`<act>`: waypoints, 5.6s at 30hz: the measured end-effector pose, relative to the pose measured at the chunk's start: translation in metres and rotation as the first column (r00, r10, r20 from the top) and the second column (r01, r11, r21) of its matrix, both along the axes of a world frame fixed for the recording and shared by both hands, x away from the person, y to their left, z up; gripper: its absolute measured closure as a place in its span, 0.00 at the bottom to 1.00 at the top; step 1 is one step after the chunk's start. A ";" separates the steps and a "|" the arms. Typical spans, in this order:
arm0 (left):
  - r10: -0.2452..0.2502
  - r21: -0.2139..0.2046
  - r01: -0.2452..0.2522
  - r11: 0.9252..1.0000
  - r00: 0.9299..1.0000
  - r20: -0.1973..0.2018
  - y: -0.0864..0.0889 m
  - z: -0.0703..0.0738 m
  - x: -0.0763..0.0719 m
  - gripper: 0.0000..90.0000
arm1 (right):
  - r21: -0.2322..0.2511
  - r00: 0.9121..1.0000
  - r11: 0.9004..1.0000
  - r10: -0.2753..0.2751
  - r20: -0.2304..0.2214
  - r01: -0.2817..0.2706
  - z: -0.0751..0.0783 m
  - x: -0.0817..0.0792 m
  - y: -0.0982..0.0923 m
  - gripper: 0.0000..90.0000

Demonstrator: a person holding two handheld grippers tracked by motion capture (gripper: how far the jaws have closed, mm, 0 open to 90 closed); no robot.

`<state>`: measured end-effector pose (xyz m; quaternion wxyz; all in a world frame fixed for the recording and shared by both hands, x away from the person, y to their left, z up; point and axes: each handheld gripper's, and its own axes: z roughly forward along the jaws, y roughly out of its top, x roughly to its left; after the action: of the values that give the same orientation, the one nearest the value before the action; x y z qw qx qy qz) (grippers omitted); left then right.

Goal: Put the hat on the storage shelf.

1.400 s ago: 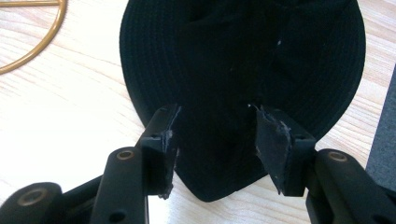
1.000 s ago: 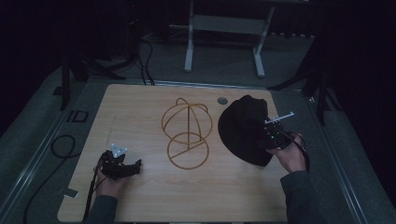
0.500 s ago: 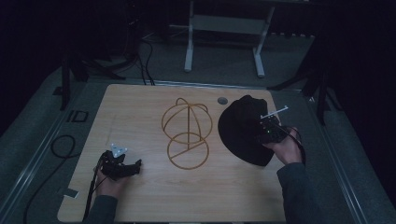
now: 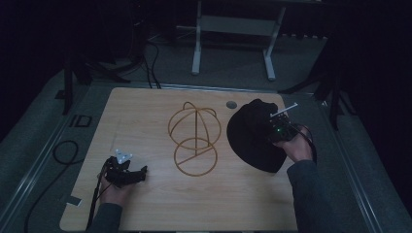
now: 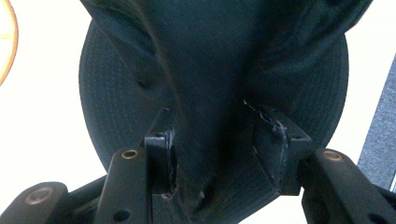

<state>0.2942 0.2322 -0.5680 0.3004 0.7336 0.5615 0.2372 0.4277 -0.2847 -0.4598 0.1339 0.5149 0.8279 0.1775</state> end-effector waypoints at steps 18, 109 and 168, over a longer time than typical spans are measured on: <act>-0.001 -0.002 0.001 1.000 1.000 0.002 0.000 0.000 0.000 0.12 | -0.022 0.998 1.000 0.006 -0.068 -0.007 0.002 0.022 0.015 0.69; -0.001 -0.001 0.001 1.000 1.000 0.002 0.000 0.000 0.000 0.12 | -0.030 0.986 0.987 0.158 0.058 -0.156 0.062 0.012 0.045 0.97; -0.002 0.000 0.002 1.000 1.000 0.000 0.000 0.000 0.000 0.12 | -0.037 0.940 0.953 0.302 0.161 -0.300 0.140 -0.018 0.035 0.97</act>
<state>0.2946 0.2319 -0.5680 0.3007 0.7342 0.5607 0.2368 0.4096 -0.2500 -0.3194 0.1762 0.3652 0.8839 0.2330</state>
